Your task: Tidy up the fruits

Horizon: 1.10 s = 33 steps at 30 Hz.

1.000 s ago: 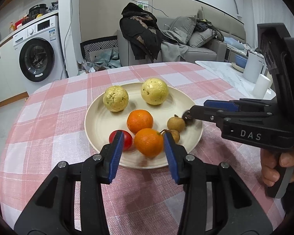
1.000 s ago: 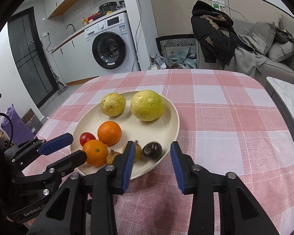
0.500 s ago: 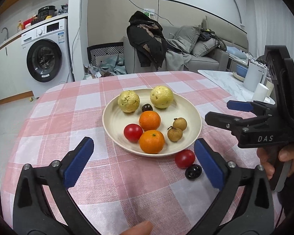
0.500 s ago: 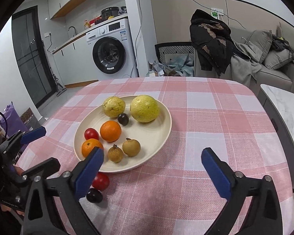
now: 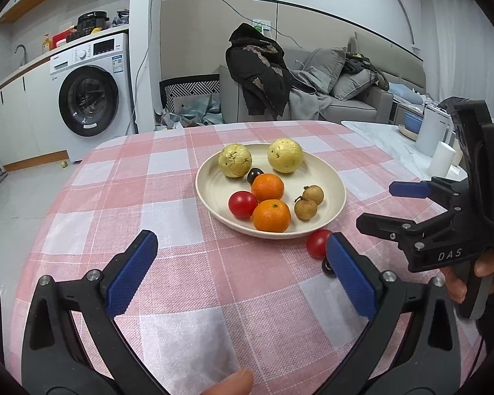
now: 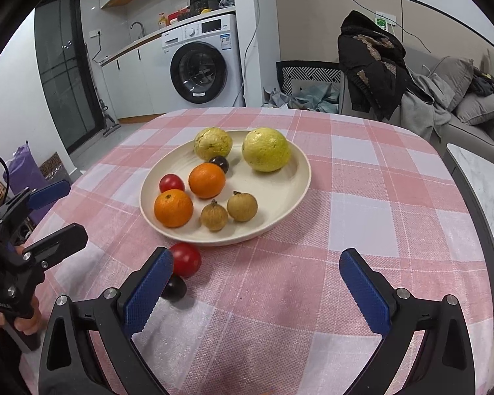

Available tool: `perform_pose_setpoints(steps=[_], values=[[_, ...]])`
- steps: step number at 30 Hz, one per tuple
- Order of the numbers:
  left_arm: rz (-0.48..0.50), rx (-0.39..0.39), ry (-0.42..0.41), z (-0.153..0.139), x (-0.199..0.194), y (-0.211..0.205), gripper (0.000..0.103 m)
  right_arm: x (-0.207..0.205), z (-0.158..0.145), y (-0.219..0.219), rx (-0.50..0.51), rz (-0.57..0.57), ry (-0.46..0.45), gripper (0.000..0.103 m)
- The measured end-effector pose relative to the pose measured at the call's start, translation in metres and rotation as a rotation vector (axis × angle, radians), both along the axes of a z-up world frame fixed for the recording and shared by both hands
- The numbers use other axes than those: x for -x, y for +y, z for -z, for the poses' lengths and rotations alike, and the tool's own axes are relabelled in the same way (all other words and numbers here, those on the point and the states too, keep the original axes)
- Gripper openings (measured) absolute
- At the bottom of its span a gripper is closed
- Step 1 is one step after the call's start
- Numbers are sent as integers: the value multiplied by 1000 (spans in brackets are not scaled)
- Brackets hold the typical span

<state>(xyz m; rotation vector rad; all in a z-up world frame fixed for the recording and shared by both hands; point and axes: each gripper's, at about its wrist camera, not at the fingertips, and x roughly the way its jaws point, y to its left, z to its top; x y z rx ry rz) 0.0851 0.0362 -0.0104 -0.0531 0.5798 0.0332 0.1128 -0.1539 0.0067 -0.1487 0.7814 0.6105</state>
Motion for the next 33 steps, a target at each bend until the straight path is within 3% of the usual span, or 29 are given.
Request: perform_pose_setpoints(steps=[11,23,25,33], values=[[-8,-42,6,4,2,-5,102,14,9,22,66,-96,20,103],[-22,-27,10,5,-2,0,102,21,19,37,131,-146,42,102],[-25,-26,11,6,-3,1,102,23,19,39,127,-165,45,97],[-30,-20,15,8,-4,3,102,29,25,50,118,-244,84,62]])
